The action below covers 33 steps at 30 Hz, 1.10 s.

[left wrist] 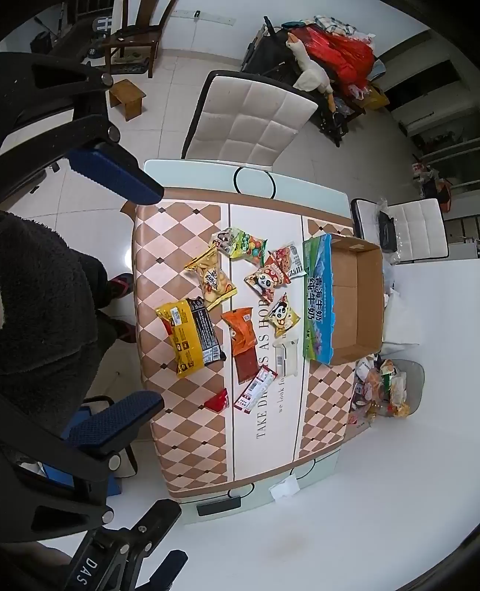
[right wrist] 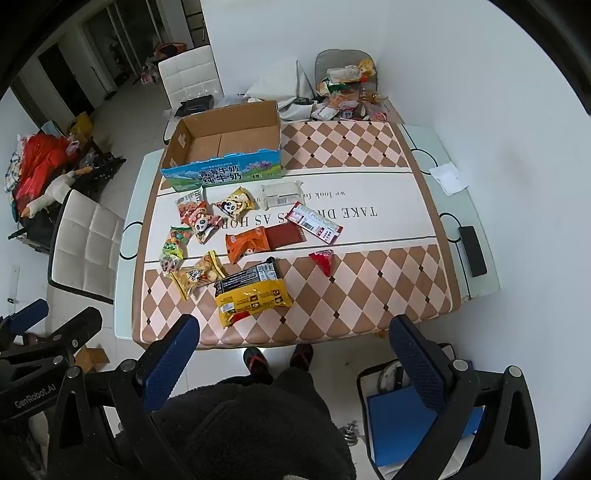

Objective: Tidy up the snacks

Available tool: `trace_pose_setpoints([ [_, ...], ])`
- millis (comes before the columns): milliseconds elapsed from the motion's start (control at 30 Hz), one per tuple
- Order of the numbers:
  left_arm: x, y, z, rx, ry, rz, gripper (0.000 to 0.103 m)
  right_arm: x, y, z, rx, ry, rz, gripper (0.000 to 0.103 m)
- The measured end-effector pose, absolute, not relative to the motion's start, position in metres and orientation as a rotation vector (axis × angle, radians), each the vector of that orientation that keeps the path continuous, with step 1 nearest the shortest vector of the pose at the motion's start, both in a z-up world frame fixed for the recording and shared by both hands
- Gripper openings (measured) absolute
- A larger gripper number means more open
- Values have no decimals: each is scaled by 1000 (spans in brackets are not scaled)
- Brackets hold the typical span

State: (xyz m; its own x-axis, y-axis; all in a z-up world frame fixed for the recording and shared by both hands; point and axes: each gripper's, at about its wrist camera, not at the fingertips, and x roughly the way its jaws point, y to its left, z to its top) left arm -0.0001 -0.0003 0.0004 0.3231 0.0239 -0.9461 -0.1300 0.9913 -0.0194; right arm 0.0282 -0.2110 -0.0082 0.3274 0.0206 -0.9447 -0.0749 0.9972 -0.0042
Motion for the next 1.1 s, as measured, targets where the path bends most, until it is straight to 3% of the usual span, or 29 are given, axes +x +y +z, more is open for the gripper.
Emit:
trace_pose_setpoints([
  [1100, 2, 5, 20, -98, 1162, 107, 103, 28, -210, 4, -49, 1177, 68, 103],
])
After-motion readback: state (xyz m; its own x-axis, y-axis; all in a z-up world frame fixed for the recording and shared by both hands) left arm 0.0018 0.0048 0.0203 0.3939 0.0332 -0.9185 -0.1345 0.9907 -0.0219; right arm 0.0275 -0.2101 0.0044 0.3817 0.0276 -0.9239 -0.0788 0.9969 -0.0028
